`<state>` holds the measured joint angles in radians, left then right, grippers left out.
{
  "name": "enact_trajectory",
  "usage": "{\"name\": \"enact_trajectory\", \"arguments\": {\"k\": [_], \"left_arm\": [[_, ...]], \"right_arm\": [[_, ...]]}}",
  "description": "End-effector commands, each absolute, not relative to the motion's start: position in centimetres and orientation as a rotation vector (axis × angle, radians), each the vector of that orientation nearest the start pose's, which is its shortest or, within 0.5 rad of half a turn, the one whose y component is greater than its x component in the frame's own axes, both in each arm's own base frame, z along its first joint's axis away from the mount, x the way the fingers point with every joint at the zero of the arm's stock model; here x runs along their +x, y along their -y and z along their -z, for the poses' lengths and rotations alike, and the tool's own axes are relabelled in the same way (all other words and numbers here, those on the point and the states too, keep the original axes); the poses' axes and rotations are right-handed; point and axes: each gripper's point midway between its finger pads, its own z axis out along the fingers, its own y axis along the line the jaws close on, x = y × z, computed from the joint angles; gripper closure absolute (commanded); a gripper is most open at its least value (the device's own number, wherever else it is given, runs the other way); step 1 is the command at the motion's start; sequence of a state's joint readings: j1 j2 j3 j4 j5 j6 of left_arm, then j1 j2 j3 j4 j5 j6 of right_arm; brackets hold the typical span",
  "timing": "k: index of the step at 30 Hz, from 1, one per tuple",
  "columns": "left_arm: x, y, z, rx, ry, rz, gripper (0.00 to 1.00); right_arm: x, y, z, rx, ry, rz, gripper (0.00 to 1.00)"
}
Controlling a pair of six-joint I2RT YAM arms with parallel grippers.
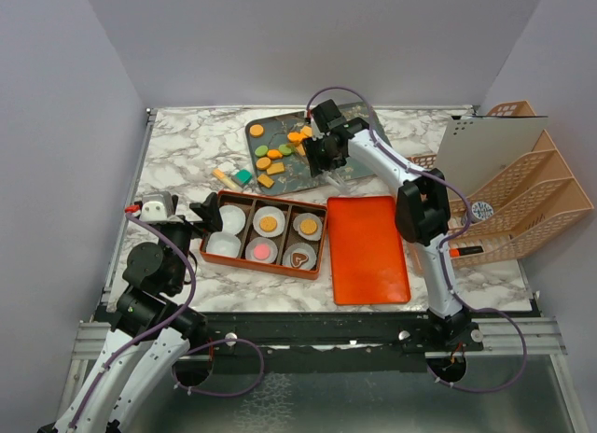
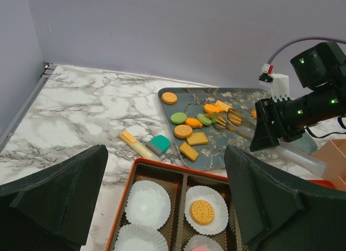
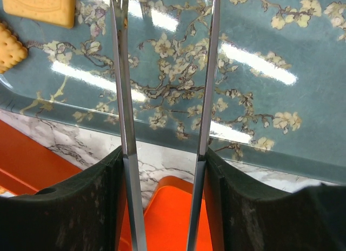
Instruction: Pack the cookies
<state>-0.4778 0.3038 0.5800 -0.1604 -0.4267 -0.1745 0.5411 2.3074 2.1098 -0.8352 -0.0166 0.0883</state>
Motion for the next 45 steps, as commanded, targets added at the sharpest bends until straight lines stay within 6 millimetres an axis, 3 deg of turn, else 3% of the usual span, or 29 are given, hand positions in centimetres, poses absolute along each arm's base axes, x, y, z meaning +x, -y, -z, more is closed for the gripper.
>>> {"name": "enact_trajectory", "arguments": {"k": [1, 12, 17, 32, 39, 45], "left_arm": [[23.4, 4.9, -30.2, -0.109, -1.463, 0.225, 0.01], [23.4, 4.9, -30.3, -0.108, -1.459, 0.226, 0.01], [23.3, 4.9, -30.3, -0.108, -1.458, 0.227, 0.01], [23.1, 4.9, -30.5, -0.108, -1.448, 0.235, 0.01], [23.1, 4.8, -30.5, -0.112, -1.447, 0.234, 0.01], [23.1, 4.7, -30.6, -0.115, -1.446, 0.233, 0.01]], "right_arm": [[46.6, -28.1, -8.0, -0.606, -2.572, -0.220, 0.45], [46.3, -27.9, -7.6, -0.625, -2.581, -0.220, 0.46], [45.8, -28.0, -7.6, -0.631, -2.589, -0.245, 0.57], [41.7, -27.0, -12.6, -0.608, -2.536, -0.352, 0.78], [39.9, -26.7, -14.0, -0.611, -2.518, -0.389, 0.80], [38.2, -28.2, -16.1, -0.664, -2.458, -0.449, 0.80]]}}
